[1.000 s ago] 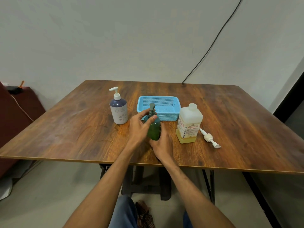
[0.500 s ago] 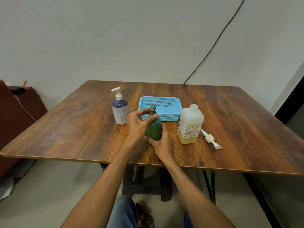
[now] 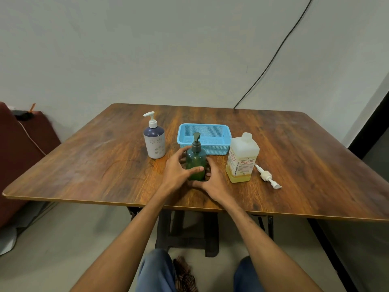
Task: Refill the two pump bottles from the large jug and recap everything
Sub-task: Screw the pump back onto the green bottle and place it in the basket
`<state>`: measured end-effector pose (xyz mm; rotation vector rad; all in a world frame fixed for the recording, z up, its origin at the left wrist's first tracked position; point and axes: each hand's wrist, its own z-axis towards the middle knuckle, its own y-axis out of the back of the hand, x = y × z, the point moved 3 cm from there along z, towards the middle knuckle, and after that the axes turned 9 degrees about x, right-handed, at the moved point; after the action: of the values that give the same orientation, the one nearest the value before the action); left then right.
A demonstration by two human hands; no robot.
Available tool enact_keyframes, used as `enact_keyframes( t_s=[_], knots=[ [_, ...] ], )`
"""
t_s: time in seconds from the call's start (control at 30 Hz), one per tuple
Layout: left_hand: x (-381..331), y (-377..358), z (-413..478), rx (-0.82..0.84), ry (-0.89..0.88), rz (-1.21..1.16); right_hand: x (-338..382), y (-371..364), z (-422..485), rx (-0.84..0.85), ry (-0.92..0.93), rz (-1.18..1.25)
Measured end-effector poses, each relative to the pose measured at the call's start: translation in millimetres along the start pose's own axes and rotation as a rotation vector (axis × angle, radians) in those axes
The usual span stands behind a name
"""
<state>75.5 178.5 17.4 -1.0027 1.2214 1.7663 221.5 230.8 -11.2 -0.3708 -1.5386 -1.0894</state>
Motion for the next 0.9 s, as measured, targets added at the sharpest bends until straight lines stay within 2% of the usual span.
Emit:
enact_keyframes(
  t_s=[0.23,0.5,0.9],
  knots=[
    [-10,12,14,-0.102,-0.056,-0.002,-1,8,-2,-0.009,0.025,-0.005],
    [-59,46,83,-0.233,-0.133,0.016,-10,8,3,-0.053,-0.01,-0.006],
    [-6,29,157,-0.163,0.087,0.145,-18,6,8,-0.063,0.013,-0.048]
  ],
)
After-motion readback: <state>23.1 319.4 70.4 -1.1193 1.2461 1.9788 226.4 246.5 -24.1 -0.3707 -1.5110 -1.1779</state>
